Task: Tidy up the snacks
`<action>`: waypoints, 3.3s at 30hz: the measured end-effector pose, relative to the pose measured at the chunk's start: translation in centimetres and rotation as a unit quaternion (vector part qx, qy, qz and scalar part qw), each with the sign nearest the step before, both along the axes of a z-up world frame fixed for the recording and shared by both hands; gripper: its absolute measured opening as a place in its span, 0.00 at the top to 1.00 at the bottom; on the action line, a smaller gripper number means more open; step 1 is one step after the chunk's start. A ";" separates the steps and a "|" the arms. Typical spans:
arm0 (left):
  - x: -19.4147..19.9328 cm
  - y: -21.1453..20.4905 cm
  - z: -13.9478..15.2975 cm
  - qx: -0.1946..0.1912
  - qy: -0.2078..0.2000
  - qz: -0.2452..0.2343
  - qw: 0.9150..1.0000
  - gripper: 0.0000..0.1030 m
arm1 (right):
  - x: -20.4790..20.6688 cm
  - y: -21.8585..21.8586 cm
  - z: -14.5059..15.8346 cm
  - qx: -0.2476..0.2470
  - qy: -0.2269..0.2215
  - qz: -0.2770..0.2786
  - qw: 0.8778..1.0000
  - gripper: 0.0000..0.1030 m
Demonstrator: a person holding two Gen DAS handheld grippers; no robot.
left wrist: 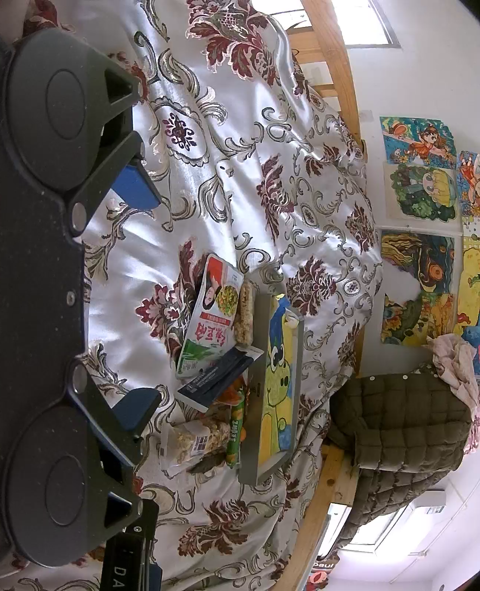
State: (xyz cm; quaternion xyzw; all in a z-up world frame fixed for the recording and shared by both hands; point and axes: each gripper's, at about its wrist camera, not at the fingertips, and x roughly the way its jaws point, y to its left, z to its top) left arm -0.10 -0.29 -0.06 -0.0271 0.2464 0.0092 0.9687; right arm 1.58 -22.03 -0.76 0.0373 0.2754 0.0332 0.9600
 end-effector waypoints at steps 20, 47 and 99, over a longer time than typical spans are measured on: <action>0.0 0.0 0.0 0.001 0.000 0.000 1.000 0.01 | 0.0 0.1 -0.1 -0.001 0.002 0.000 1.000 0.00; 0.1 -0.1 0.1 0.000 0.000 0.000 1.000 0.01 | 0.1 0.1 -0.2 -0.001 0.004 -0.001 1.000 0.00; 17.1 -5.8 2.2 -0.014 0.014 -0.021 1.000 0.01 | 13.6 0.3 -0.2 -0.117 -0.057 0.101 0.986 0.00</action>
